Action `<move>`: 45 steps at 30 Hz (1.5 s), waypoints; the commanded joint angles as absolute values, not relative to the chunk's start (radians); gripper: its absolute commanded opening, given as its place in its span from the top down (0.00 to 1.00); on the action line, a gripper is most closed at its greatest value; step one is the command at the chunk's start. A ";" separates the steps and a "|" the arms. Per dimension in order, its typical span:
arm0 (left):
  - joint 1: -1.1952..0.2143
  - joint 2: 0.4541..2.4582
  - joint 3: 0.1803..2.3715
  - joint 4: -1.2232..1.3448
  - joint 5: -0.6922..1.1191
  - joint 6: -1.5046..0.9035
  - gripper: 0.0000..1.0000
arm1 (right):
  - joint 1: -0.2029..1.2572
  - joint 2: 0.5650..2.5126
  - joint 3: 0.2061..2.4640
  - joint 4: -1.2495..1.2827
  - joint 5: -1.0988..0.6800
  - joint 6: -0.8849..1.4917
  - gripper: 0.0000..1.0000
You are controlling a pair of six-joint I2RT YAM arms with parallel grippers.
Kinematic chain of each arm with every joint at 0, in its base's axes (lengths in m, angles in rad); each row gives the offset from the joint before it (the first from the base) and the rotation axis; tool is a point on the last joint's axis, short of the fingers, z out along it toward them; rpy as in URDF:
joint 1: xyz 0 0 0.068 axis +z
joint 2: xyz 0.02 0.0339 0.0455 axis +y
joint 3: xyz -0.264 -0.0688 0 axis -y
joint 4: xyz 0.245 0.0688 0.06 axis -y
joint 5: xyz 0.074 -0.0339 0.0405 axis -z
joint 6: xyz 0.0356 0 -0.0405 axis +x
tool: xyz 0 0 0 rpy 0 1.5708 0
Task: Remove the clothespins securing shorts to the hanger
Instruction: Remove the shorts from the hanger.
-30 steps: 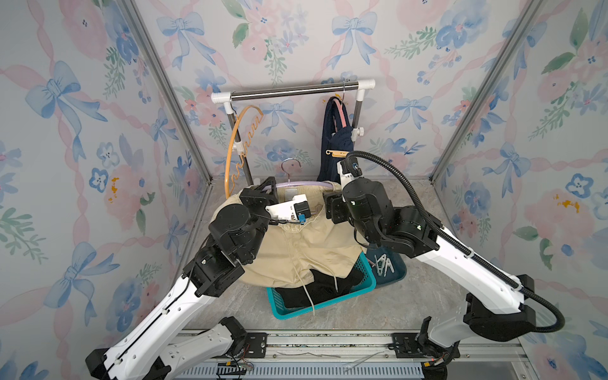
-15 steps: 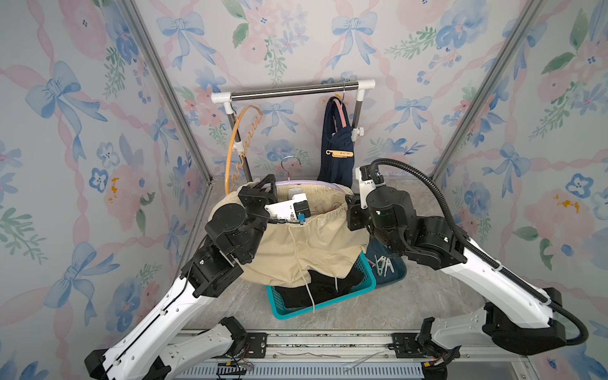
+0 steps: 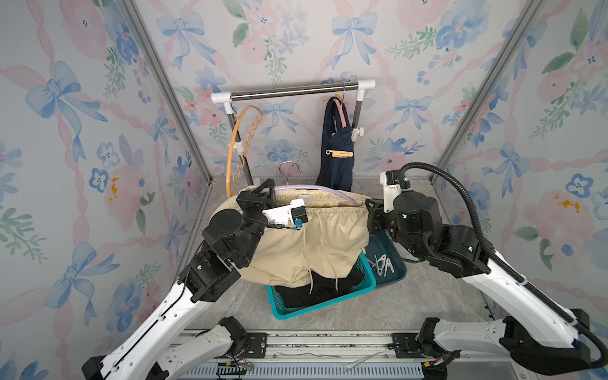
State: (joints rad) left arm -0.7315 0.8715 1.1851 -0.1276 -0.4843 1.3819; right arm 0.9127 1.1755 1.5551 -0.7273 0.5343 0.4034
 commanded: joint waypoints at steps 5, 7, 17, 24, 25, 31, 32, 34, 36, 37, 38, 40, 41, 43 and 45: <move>-0.709 0.785 1.178 -0.052 -0.548 1.319 1.00 | 0.747 1.093 1.435 -0.726 0.441 0.469 0.98; -0.709 0.787 1.180 -0.049 -0.560 1.309 1.00 | 0.725 1.076 1.401 -0.700 0.397 0.481 1.00; -0.710 0.804 1.193 -0.035 -0.560 1.209 1.00 | 0.684 1.043 1.296 -0.622 0.286 0.520 1.00; -0.710 0.823 1.250 -0.036 -0.509 1.111 1.00 | 0.668 1.020 1.261 -0.623 0.269 0.532 1.00; -0.710 0.831 1.265 -0.037 -0.508 1.102 1.00 | 0.666 1.010 1.255 -0.616 0.264 0.533 1.00; -0.729 0.872 1.310 -0.036 -0.466 0.982 1.00 | 0.653 0.946 1.225 -0.583 0.266 0.524 1.00; -0.735 0.882 1.314 -0.036 -0.462 0.963 1.00 | 0.652 0.935 1.223 -0.579 0.264 0.522 1.00; -0.746 0.902 1.322 -0.035 -0.456 0.939 1.00 | 0.652 0.914 1.214 -0.573 0.262 0.518 1.00; -0.758 0.927 1.342 -0.034 -0.454 0.904 1.00 | 0.652 0.893 1.209 -0.572 0.263 0.514 1.00; -0.763 0.938 1.354 -0.034 -0.455 0.888 1.00 | 0.652 0.884 1.207 -0.574 0.265 0.512 1.00; -0.770 0.951 1.368 -0.035 -0.451 0.871 1.00 | 0.650 0.874 1.210 -0.577 0.268 0.508 1.00; -0.782 0.978 1.395 -0.034 -0.445 0.843 1.00 | 0.651 0.858 1.217 -0.587 0.271 0.500 1.00; -0.790 0.992 1.410 -0.035 -0.445 0.832 1.00 | 0.651 0.852 1.224 -0.592 0.270 0.495 1.00; -0.811 1.015 1.435 -0.035 -0.442 0.815 1.00 | 0.650 0.843 1.237 -0.599 0.268 0.485 1.00; -0.837 1.041 1.458 -0.035 -0.442 0.799 1.00 | 0.650 0.834 1.248 -0.600 0.260 0.475 1.00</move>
State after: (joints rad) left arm -0.8165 1.0370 1.3949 -0.1272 -0.4072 0.8566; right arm 0.6670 0.8536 1.2224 -0.5724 0.2119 0.5030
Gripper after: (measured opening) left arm 0.065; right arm 0.075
